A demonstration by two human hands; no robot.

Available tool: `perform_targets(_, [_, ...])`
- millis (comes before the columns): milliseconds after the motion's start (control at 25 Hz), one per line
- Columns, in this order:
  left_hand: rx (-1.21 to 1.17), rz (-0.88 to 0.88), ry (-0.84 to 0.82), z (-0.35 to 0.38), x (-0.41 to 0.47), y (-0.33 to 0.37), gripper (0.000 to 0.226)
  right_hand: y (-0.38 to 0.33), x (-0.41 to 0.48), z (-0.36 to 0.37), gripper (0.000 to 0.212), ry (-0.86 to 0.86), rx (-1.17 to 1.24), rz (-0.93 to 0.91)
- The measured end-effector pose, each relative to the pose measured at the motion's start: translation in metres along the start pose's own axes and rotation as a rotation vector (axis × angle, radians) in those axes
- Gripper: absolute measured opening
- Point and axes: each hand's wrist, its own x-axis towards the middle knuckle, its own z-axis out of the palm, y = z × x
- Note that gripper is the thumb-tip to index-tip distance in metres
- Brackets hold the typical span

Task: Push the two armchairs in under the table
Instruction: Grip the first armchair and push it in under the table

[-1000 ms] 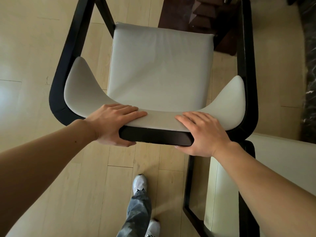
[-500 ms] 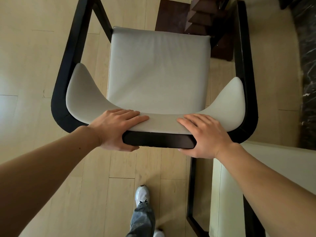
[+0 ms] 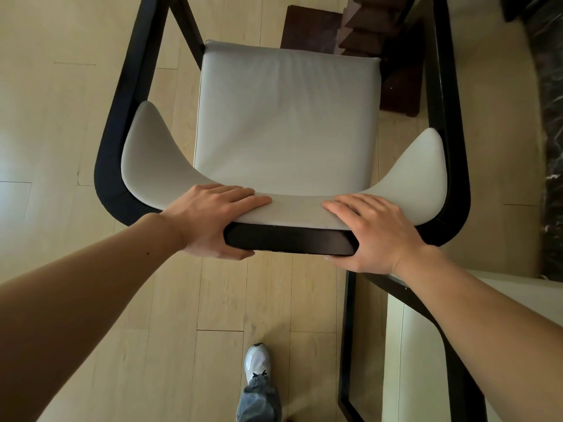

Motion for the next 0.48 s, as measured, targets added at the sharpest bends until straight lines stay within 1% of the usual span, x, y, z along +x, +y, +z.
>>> perform_targets(240, [0.008,0.004,0.026,-0.007,0.013,-0.015,0.093,0.01,0.016,-0.008,0.087,-0.034,0.006,0.012])
perform_targets(480, [0.005,-0.001,0.022,-0.011,0.023,-0.024,0.093,0.018,0.027,-0.013,0.086,-0.009,0.001,0.006])
